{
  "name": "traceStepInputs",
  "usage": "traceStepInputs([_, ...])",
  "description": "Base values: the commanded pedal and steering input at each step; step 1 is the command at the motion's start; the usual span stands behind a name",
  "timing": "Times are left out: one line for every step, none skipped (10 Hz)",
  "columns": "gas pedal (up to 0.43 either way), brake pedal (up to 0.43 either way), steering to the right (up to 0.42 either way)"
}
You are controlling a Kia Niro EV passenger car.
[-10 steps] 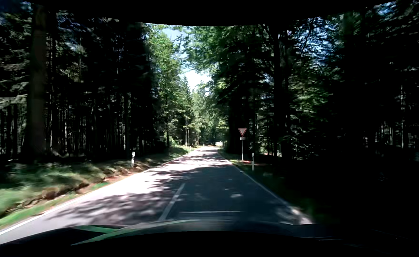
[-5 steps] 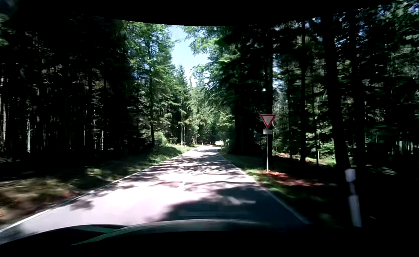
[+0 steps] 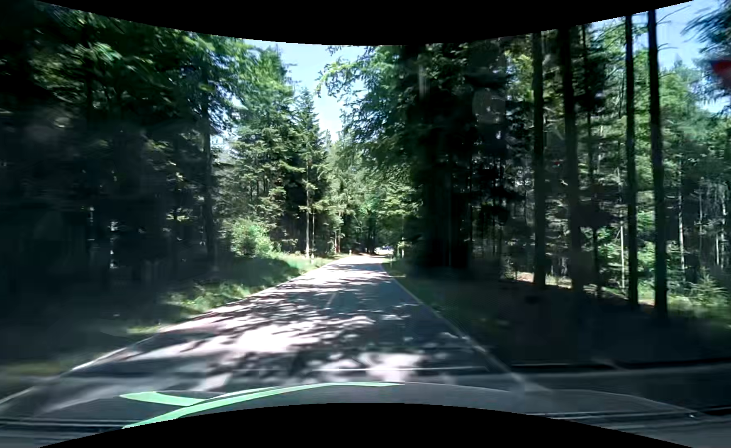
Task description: Follow the waypoints while adhering to traffic rules and regulations
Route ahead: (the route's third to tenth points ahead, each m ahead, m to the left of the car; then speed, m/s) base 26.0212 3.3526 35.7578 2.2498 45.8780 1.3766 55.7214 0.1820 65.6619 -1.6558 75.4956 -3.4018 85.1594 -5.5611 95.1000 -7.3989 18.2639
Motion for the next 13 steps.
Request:
traceStepInputs([0.000, 0.000, 0.000])
traceStepInputs([0.000, 0.000, 0.000])
traceStepInputs([0.000, 0.000, 0.000])
traceStepInputs([0.000, 0.000, 0.000])
traceStepInputs([0.000, 0.000, 0.000])
traceStepInputs([0.000, 0.000, 0.000])
traceStepInputs([0.000, 0.000, 0.000])
traceStepInputs([0.000, 0.000, 0.000])
traceStepInputs([0.000, 0.012, 0.000])
traceStepInputs([0.000, 0.018, 0.000])
traceStepInputs([0.000, 0.024, 0.000])
traceStepInputs([0.000, 0.030, 0.000])
traceStepInputs([0.000, 0.037, 0.002])
